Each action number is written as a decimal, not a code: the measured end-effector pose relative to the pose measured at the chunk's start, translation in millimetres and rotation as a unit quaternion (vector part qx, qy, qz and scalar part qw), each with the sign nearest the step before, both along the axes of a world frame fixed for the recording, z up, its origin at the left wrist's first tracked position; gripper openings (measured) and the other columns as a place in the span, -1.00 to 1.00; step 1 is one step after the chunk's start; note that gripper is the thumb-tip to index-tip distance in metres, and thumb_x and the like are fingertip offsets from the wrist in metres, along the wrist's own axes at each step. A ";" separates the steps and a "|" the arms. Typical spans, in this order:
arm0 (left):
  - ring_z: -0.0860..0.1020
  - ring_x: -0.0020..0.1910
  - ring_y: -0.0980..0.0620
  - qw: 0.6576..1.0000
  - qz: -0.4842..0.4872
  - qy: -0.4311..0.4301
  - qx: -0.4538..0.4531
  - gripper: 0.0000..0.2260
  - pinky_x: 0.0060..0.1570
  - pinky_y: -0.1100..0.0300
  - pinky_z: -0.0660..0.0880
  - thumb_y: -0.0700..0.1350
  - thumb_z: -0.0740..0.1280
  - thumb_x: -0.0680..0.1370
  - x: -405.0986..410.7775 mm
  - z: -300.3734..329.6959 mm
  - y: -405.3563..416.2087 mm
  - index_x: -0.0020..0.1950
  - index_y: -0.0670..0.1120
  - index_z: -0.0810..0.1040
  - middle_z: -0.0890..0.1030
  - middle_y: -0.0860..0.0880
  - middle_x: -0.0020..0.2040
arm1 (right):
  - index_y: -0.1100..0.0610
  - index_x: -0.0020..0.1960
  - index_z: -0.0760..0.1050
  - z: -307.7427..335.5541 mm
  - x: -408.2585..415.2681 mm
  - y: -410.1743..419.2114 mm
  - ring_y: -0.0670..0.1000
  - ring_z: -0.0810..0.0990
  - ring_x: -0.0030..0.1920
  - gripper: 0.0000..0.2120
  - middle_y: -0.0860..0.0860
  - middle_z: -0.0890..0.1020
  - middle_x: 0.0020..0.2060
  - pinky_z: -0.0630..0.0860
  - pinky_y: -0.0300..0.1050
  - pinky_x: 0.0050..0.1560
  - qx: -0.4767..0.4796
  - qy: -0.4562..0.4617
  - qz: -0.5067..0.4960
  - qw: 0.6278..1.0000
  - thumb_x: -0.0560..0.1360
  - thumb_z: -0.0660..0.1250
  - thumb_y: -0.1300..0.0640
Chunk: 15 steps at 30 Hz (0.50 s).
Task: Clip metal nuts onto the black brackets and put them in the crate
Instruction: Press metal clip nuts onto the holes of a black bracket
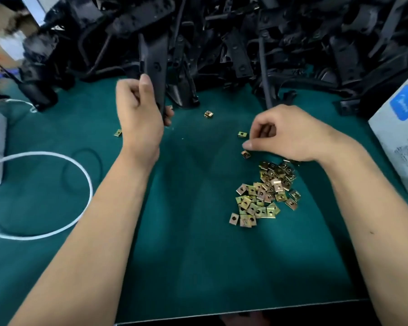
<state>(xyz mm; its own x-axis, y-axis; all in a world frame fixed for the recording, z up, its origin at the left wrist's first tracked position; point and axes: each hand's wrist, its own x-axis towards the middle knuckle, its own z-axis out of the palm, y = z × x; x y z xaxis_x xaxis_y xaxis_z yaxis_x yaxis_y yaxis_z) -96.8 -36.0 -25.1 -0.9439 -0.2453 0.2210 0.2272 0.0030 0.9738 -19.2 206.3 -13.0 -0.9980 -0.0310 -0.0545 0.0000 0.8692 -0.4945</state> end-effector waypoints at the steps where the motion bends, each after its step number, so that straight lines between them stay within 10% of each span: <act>1: 0.50 -0.48 0.08 0.995 -0.046 -0.049 0.069 -0.79 -0.52 0.21 0.38 -0.04 0.15 0.75 4.3 -0.5 6.7 -0.07 -0.05 0.32 0.51 -0.02 -0.28 | -0.06 -0.22 0.64 -1.5 2.0 -2.1 -0.22 0.58 -0.28 -0.77 -0.15 0.65 -0.31 0.45 -0.28 -0.25 0.000 -0.003 0.007 1.000 0.37 0.59 -0.18; 4: 0.47 -0.44 0.07 0.956 -0.187 -0.151 0.170 -0.79 -0.51 0.27 0.35 0.00 0.22 0.73 16.0 -4.9 17.5 -0.03 -0.08 0.41 0.60 0.03 -0.29 | -0.07 -0.22 0.63 -5.1 5.8 -6.4 -0.23 0.56 -0.32 -0.81 -0.17 0.65 -0.35 0.40 -0.39 -0.32 -0.004 -0.007 0.040 0.999 0.38 0.62 -0.08; 10: 0.47 -0.47 0.03 0.956 -0.283 -0.031 -0.068 -0.96 -0.50 0.25 0.35 -0.11 0.41 0.63 9.4 -9.0 -2.5 0.04 0.00 0.57 0.59 -0.03 -0.31 | -0.05 -0.15 0.62 -12.7 10.8 -12.0 -0.17 0.59 -0.21 -0.87 -0.16 0.67 -0.23 0.43 -0.32 -0.20 -0.040 0.033 0.059 0.997 0.50 0.53 0.12; 15: 0.51 -0.49 0.05 0.949 -0.310 -0.042 -0.049 -0.89 -0.54 0.27 0.38 -0.12 0.51 0.48 1.3 -9.2 -24.7 -0.01 -0.03 0.68 0.59 -0.05 -0.35 | 0.11 -0.03 0.52 -17.2 6.7 -20.4 -0.01 0.60 -0.34 -0.89 0.03 0.70 -0.28 0.47 -0.19 -0.36 -0.364 0.117 -0.085 0.920 0.61 0.34 0.30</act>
<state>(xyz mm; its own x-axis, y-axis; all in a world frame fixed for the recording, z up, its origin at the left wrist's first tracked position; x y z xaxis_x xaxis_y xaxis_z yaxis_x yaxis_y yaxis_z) -95.6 -60.7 -34.4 -0.9155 0.3803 0.1316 0.1363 -0.0146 0.9906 -12.5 185.9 -30.2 -0.9734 0.1844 0.1363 -0.0750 0.3056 -0.9492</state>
